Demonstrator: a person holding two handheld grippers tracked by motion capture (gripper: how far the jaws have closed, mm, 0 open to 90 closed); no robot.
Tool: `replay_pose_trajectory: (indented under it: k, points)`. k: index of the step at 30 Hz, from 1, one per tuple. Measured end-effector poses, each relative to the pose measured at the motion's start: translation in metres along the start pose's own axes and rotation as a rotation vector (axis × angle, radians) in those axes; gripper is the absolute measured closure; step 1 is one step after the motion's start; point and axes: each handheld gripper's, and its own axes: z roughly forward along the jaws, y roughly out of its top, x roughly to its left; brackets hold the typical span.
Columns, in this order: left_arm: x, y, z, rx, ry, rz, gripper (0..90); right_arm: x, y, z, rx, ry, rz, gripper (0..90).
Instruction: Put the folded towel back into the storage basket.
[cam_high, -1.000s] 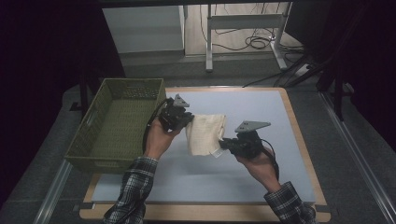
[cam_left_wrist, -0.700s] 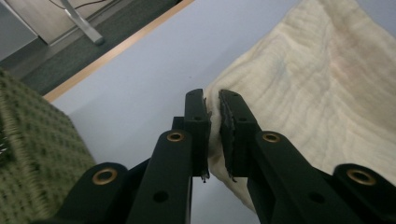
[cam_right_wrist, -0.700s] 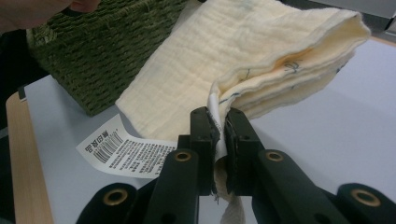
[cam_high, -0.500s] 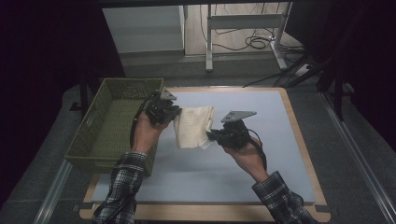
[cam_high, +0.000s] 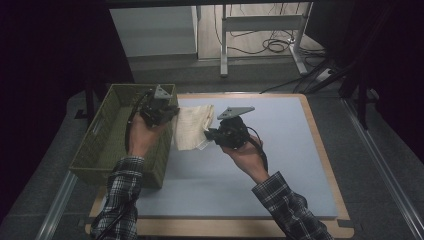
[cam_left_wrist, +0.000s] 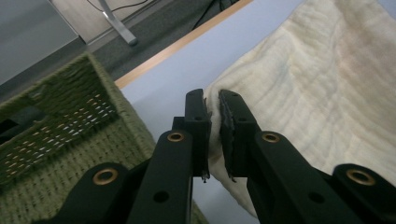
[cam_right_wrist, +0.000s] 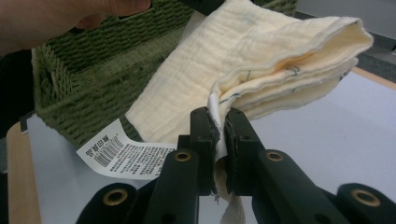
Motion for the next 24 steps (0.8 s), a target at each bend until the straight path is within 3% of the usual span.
replay_pose_trajectory:
  k: [13,24]
  points:
    - [0.026,0.005,-0.039,-0.022,0.065,-0.018,82.4,0.016,0.030,0.014,-0.029,0.022,-0.019,82.9]
    - [0.050,-0.008,-0.067,0.002,0.136,-0.029,82.5,0.038,0.047,0.044,-0.046,0.056,-0.039,82.5]
